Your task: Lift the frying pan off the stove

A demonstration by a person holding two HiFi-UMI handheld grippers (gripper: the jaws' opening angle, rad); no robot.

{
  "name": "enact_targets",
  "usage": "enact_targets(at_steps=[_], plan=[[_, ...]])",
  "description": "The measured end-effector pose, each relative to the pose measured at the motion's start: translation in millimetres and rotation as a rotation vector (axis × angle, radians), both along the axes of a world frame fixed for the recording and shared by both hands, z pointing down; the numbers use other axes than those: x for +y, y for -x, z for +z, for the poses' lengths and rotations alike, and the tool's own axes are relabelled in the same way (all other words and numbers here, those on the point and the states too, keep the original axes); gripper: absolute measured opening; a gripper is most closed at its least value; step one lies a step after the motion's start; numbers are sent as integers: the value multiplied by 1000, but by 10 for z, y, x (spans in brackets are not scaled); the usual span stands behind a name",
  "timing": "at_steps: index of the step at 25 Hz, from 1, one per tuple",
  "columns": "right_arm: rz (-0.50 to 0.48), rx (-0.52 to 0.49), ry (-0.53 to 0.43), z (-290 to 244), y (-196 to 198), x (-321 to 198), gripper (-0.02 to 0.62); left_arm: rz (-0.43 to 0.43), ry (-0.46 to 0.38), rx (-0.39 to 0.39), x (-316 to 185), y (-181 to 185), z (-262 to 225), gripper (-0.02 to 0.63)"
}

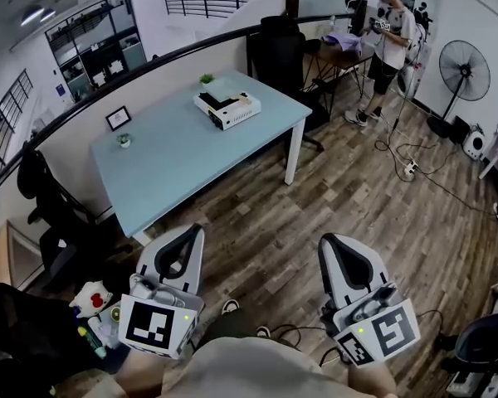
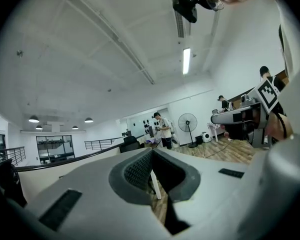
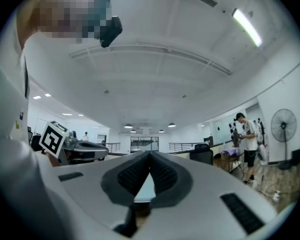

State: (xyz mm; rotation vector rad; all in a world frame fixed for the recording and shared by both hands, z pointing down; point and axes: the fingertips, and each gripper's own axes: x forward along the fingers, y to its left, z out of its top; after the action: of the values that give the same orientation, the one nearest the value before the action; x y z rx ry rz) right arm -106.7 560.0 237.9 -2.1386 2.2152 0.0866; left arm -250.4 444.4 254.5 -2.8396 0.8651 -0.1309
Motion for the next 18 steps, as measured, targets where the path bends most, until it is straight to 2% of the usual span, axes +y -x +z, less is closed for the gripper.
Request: enact_targets(at_steps=[1, 3, 4, 5, 12, 18], plan=[[22, -5, -17, -32, -47, -2, 22, -7, -9, -1, -27, 2, -11, 3], [57, -1, -44, -102, -138, -13, 336, -16, -20, 2, -78, -4, -35, 3], [72, 6, -50, -124, -184, -25, 369, -17, -22, 4, -103, -15, -44, 3], [82, 12, -50, -132, -225, -44, 387, -16, -23, 5, -129, -30, -50, 3], [98, 5, -18, -69, -410, -285, 376, -1, -47, -5, -369, -183, -104, 3], [88, 22, 24, 27, -558, -654, 373, 6, -26, -20, -732, -388, -12, 3]])
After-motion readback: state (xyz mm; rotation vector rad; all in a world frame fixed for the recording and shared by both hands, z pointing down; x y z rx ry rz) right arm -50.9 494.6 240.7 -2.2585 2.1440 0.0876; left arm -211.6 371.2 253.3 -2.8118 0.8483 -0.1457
